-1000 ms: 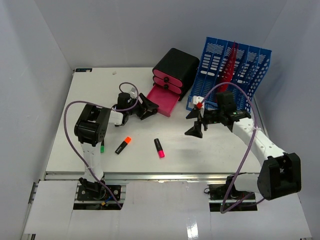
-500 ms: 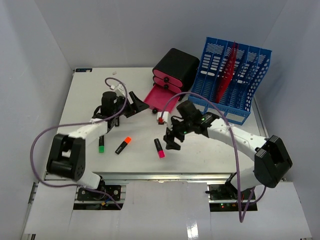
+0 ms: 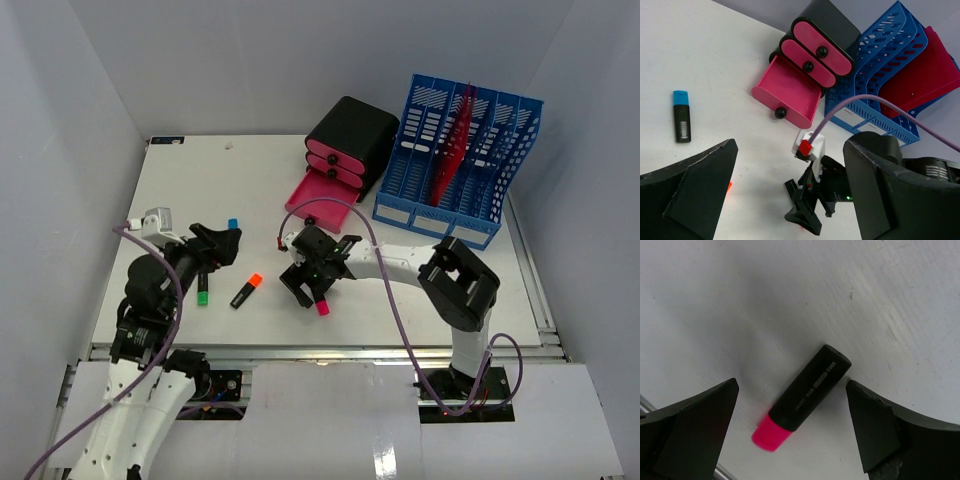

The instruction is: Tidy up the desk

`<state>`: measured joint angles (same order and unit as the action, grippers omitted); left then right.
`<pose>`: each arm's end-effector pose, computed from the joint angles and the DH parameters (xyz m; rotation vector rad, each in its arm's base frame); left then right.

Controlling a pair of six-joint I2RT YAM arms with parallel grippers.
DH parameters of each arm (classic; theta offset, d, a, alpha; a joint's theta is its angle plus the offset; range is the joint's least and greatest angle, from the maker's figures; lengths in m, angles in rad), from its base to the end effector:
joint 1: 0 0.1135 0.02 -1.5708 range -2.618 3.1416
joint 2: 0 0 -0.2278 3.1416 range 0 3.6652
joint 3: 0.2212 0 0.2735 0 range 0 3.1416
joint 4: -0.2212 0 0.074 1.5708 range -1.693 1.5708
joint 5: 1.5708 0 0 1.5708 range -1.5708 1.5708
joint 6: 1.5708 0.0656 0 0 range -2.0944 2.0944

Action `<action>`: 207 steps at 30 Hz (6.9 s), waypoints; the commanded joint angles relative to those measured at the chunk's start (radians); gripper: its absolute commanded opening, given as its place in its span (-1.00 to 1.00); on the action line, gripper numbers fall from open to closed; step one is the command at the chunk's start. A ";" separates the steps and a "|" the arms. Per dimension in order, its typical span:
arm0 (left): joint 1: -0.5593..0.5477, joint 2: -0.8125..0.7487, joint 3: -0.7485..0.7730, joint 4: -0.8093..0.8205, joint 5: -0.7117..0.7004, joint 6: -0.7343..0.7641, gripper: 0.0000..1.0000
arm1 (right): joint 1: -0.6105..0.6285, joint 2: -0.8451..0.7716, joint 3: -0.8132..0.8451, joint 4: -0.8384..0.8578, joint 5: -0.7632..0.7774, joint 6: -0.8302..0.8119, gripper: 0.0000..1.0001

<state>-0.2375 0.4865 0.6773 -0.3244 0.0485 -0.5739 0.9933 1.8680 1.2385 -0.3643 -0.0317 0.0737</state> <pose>0.2010 -0.0519 0.3109 -0.2558 1.7278 -0.6417 0.2242 0.3479 0.1057 -1.1769 2.3489 0.4324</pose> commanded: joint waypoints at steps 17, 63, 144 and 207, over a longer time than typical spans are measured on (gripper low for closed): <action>0.003 -0.136 -0.039 -0.277 -0.053 -0.043 0.96 | 0.021 -0.043 -0.098 -0.010 0.075 -0.106 -0.39; 0.004 0.423 -0.043 -0.225 0.183 0.035 0.96 | -0.295 0.328 0.659 0.084 0.105 -0.611 0.37; -0.112 1.626 0.843 0.485 0.401 -0.681 -0.07 | -0.904 -0.757 -0.397 0.506 -1.350 -0.405 0.81; 0.116 1.360 0.731 -0.203 0.387 0.156 -0.70 | -0.909 -0.658 -0.315 0.292 -1.268 -0.507 0.80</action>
<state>-0.1292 1.9930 1.4499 -0.7030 0.0941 -0.2724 0.0909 1.2148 0.8810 -0.0669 -1.2892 -0.4231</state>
